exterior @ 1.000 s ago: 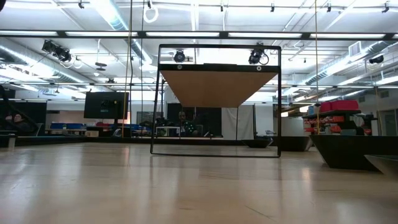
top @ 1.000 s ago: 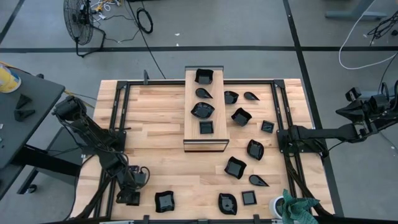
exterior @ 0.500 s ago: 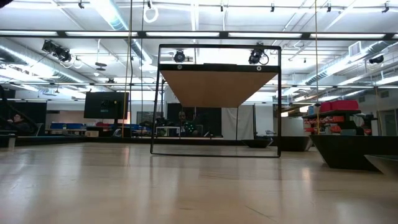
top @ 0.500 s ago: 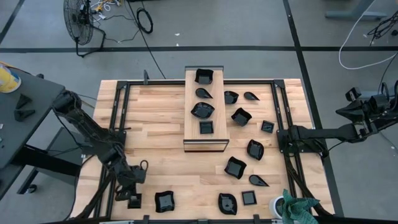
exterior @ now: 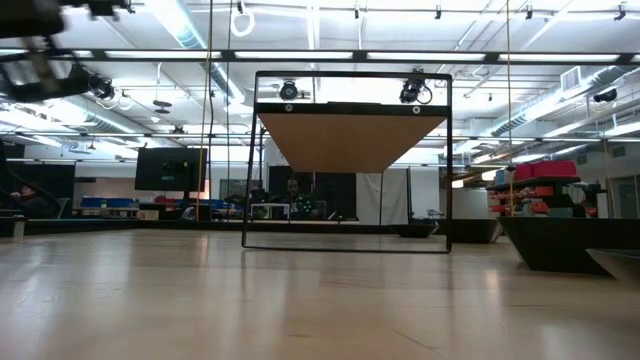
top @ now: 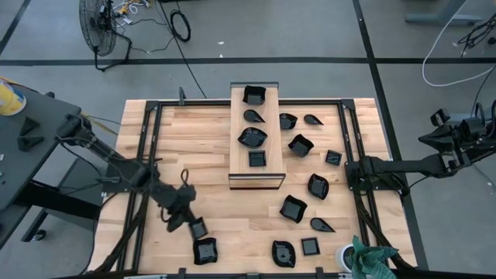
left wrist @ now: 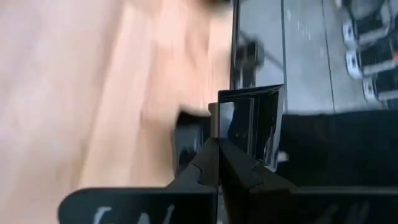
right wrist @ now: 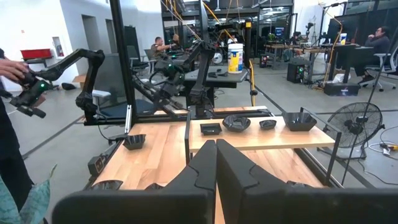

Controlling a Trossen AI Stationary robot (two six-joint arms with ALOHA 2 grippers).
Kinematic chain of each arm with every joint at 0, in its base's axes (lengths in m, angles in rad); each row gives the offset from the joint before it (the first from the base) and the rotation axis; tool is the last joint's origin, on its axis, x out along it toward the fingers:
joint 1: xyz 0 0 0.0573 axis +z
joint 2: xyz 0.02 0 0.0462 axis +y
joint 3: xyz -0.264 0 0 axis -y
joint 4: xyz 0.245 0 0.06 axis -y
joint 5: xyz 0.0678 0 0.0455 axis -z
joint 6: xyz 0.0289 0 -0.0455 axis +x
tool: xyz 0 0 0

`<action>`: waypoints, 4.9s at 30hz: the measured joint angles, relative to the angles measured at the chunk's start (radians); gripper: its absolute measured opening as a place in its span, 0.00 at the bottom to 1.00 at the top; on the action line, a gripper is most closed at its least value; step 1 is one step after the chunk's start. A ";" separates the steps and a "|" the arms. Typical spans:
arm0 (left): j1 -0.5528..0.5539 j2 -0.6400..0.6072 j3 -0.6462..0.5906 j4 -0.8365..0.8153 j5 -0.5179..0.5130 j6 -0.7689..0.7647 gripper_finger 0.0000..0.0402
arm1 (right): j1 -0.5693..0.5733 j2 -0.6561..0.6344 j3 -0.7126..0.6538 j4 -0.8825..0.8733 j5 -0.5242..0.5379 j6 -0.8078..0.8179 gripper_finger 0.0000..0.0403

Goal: Pick & Place Mini shaped plates
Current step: Stack the square plate on top of the square plate on the shelf

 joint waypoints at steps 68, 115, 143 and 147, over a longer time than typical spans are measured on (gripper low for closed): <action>0.591 0.439 0.456 0.112 -0.177 -0.541 0.01 | 0.000 0.000 0.000 0.000 0.000 0.000 0.03; 0.608 0.454 0.455 0.050 -0.178 -0.530 0.03 | 0.000 0.000 0.000 0.000 0.000 0.000 0.03; 0.607 0.454 0.455 0.098 -0.183 -0.520 0.02 | 0.000 0.000 0.000 0.000 0.000 0.000 0.03; 0.607 0.454 0.455 0.098 -0.182 -0.505 0.03 | 0.000 0.000 0.000 0.000 0.000 0.000 0.03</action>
